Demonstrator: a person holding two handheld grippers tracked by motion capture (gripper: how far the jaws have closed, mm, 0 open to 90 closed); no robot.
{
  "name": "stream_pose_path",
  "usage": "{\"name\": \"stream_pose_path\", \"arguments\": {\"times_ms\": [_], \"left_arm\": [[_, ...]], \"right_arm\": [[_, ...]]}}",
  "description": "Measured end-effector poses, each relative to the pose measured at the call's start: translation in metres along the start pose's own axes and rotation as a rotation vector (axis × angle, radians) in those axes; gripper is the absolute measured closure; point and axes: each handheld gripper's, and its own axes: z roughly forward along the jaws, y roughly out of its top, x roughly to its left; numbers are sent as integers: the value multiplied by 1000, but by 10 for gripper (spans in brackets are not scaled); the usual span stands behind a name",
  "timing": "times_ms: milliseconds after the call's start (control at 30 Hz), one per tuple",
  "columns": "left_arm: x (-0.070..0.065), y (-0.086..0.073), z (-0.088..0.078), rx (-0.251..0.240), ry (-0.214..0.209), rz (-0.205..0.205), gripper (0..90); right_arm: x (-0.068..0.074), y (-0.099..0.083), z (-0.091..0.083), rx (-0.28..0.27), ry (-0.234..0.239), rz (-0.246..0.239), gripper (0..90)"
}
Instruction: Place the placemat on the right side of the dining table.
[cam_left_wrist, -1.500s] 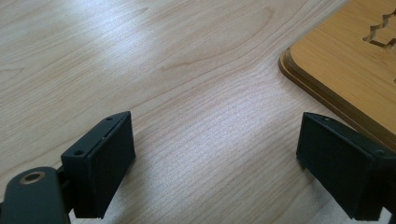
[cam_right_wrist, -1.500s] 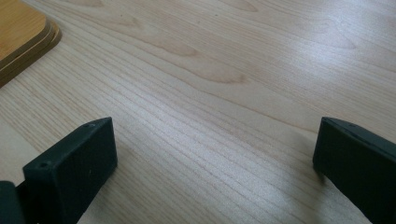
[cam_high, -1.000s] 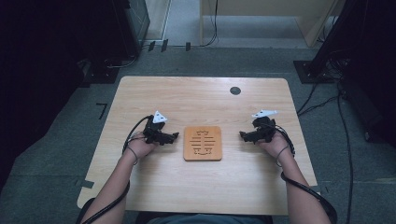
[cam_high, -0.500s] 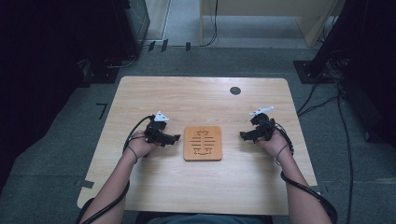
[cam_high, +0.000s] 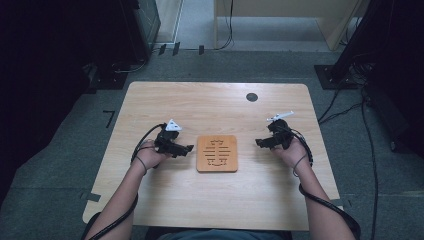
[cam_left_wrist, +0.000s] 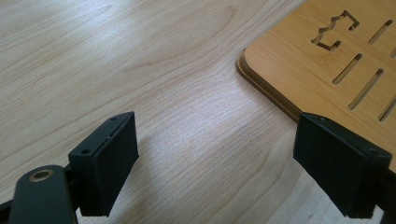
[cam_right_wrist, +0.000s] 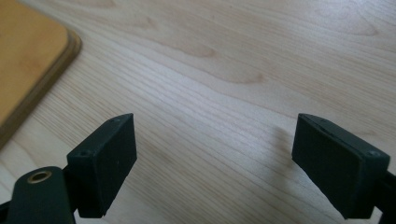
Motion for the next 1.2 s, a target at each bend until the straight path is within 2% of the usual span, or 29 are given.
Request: {"name": "stream_pose_path", "arguments": {"times_ms": [100,200,233,367,500,567,633,867,967,1067,1100,1200], "left_arm": [[0,0,-1,12,-3,9,133],[0,1,0,23,6,-6,133],[-1,2,-1,11,-5,-27,133],[0,3,-3,9,-14,-25,132],[0,3,-3,18,-16,-31,133],[-1,4,-3,12,-30,-51,133],[-1,5,-4,1,-45,-61,133],[-2,5,-5,8,-34,-49,132],[-2,5,-5,7,-33,-42,133],[-2,5,-5,8,-31,-39,132],[-2,4,-5,14,-25,-32,133],[-1,3,-4,17,-20,-23,133]], "right_arm": [[3,2,-2,-24,20,38,139],[7,1,-2,-39,6,13,149],[8,1,-2,-37,2,7,154],[17,3,0,-32,5,-22,163],[20,4,1,-44,16,-8,163],[21,4,1,-38,24,7,164],[22,4,3,-38,27,-1,164],[25,5,3,-42,42,0,162],[27,5,4,-24,51,-15,162],[28,6,5,-23,64,-4,162],[29,7,5,-35,74,16,161],[30,7,5,-48,63,3,161]]}}
